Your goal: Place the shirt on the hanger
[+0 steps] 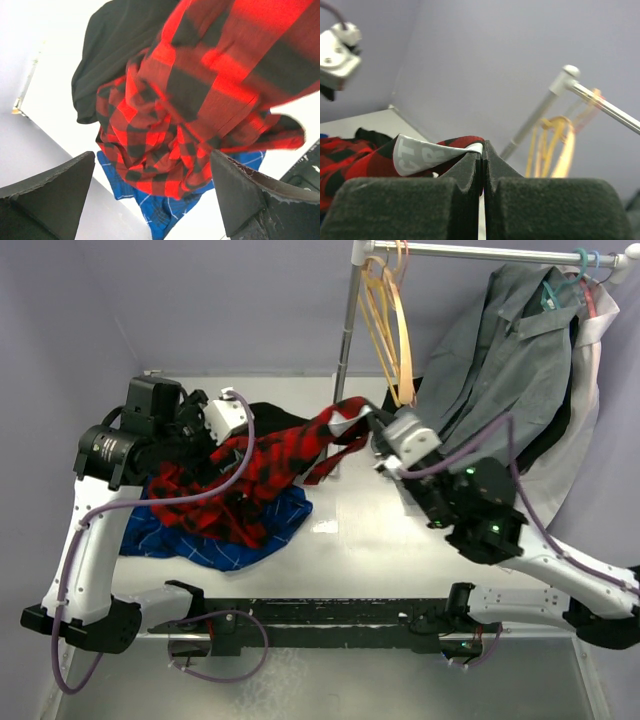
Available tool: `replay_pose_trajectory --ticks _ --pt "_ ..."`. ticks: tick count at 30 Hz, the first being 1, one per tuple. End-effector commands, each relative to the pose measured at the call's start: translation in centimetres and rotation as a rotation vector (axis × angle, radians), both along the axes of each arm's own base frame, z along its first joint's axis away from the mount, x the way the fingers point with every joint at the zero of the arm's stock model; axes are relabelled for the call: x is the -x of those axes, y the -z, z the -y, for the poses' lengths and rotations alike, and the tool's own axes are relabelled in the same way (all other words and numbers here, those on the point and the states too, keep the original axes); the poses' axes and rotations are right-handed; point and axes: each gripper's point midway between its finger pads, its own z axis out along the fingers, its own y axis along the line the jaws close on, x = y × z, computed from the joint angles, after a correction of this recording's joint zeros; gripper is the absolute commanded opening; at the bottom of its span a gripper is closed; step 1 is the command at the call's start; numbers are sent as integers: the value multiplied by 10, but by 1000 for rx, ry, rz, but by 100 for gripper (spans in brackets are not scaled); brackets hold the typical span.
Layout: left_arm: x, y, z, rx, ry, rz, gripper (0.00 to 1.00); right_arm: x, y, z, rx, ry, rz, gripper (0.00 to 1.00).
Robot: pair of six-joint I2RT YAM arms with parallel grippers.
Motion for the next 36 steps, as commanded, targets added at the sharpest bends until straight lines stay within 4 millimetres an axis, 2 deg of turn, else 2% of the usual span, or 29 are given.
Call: replay_pose_trajectory --ticks 1,4,6,13,15,16,18,20,24,27,28,29,30,31,32,33,34,36 --pt "16 10 11 35 74 -65 100 10 -40 96 -193 202 27 0" --pt "21 22 22 55 129 -139 100 13 -32 119 -200 250 -13 0" --pt "24 31 29 73 163 -196 100 12 -19 122 -182 268 -32 0" --pt "35 49 52 149 257 -316 100 3 34 98 -96 255 -82 0" --pt "42 53 61 174 297 -353 99 0 42 92 -78 253 -87 0" --pt "45 56 65 182 312 -369 99 -3 57 85 -43 255 -98 0" --pt "51 64 75 176 345 -398 99 -7 71 78 -17 264 -109 0" --pt "57 72 87 151 386 -407 100 -10 80 77 -17 279 -119 0" --pt "51 79 109 159 439 -324 100 -16 110 82 -11 341 -198 0" --pt "58 89 126 190 497 -411 100 -18 142 95 23 425 -303 3" --pt "63 96 132 191 517 -473 100 -17 152 101 37 452 -338 9" --pt "68 103 136 190 531 -530 100 -16 159 107 39 477 -370 21" --pt "72 111 141 188 543 -575 100 -14 166 115 38 504 -397 40" --pt "74 118 147 186 553 -601 100 -12 169 122 2 523 -420 65" --pt "76 124 152 182 561 -606 100 -9 169 132 -18 544 -425 76" --pt "78 130 158 175 571 -603 100 -6 168 140 -51 548 -432 93" --pt "79 135 164 165 576 -597 100 -2 164 148 -99 543 -437 100" --pt "79 143 175 148 584 -571 100 8 149 163 -203 496 -434 100"
